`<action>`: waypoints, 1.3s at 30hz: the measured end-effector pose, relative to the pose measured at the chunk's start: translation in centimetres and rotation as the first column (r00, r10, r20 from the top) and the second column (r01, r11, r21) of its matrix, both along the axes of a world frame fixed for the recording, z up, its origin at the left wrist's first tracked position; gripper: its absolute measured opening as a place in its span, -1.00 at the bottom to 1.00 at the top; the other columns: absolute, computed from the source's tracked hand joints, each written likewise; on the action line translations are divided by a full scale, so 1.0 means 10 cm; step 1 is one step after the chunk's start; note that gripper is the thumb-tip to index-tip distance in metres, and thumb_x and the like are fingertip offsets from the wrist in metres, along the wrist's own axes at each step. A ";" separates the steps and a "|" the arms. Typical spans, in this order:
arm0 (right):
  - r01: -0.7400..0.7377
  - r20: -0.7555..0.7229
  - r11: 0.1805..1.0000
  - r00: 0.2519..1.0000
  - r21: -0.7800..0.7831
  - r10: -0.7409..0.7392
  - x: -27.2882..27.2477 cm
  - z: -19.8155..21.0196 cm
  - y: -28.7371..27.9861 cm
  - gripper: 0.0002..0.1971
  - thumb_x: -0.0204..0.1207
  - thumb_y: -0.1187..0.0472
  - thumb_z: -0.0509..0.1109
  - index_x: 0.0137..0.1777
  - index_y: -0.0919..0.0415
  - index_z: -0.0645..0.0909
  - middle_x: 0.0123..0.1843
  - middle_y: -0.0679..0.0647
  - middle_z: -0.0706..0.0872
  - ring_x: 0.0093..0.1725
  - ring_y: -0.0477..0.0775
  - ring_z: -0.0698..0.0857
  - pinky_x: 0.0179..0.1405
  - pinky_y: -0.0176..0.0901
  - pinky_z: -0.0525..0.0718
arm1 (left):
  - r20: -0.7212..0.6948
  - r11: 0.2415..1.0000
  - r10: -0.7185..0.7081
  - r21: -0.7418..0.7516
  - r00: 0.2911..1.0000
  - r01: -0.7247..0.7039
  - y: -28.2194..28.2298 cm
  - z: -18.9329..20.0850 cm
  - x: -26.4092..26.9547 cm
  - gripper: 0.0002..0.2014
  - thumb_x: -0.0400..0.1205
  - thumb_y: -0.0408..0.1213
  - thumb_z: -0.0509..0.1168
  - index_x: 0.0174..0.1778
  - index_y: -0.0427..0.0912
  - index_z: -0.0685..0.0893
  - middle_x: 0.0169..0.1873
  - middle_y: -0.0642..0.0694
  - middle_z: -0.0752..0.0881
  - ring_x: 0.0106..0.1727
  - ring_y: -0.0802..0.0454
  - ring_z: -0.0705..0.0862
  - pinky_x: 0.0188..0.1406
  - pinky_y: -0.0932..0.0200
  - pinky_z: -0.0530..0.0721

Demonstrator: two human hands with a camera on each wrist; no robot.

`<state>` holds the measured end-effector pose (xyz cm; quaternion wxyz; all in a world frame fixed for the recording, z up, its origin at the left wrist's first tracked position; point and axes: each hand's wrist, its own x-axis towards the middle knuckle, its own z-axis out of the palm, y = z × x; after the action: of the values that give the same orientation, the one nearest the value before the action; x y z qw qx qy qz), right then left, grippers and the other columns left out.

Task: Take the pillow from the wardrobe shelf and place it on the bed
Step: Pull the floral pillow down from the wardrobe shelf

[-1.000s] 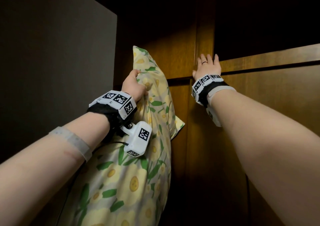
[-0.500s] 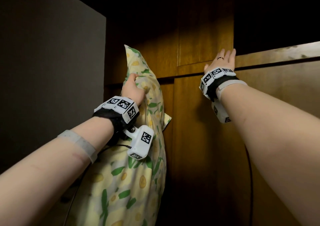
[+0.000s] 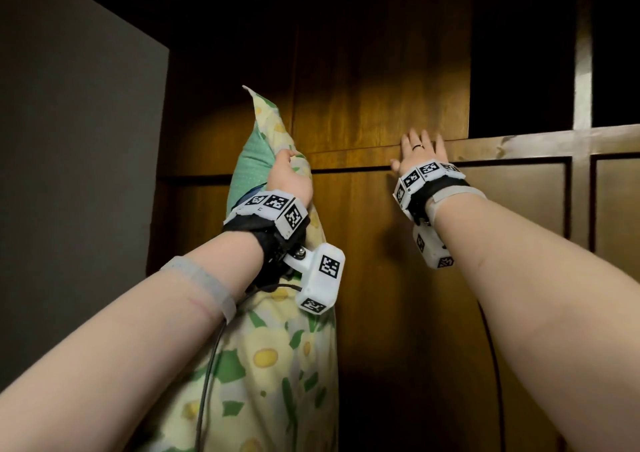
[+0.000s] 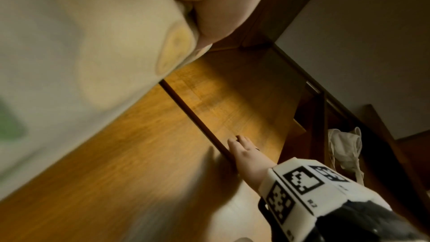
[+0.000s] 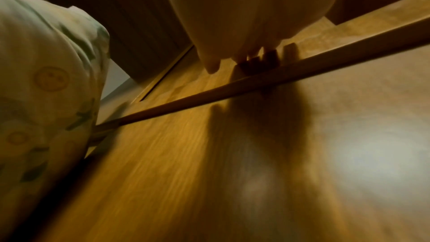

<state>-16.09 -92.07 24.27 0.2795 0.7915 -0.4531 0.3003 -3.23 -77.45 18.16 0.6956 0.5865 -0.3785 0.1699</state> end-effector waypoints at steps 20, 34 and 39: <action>0.103 0.056 0.993 0.993 0.057 -0.107 -1.05 0.07 -0.10 -0.37 0.71 -0.10 -0.16 0.68 0.24 -0.04 0.73 0.13 -0.03 0.71 0.23 0.00 0.66 0.15 -0.21 | -0.111 0.997 0.053 -0.057 0.992 -0.060 -0.22 0.03 -0.47 -0.68 0.68 -0.38 0.07 0.35 -0.21 0.48 0.14 -0.40 0.68 -0.17 -0.07 0.54 -0.21 0.16 0.47; -0.611 0.486 0.791 0.685 -0.022 0.543 -0.70 -0.66 0.37 -0.55 0.62 0.29 0.16 0.51 0.12 0.38 0.71 0.02 0.09 0.65 0.21 0.20 0.62 0.07 0.25 | -0.078 0.997 0.072 0.001 0.994 -0.072 -0.02 -0.17 -0.51 -0.62 0.63 -0.47 0.06 0.36 -0.17 0.46 0.12 -0.43 0.68 -0.07 -0.25 0.68 -0.17 0.00 0.62; -0.837 0.677 0.403 0.540 0.370 0.500 -0.16 -1.35 0.68 -0.58 0.69 0.17 0.15 0.54 0.15 0.33 0.63 0.17 0.30 0.54 0.18 0.40 0.40 -0.08 0.43 | -0.108 1.000 0.025 -0.007 0.994 -0.026 0.39 -0.48 -0.46 -0.58 0.51 -0.53 0.11 0.25 -0.13 0.54 -0.15 -0.30 0.70 -0.35 -0.14 0.61 -0.36 -0.03 0.65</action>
<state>-17.66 -85.31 10.78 -0.2882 0.8517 -0.2072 0.3855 -7.85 -73.54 13.32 0.7154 0.5966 -0.3321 0.1483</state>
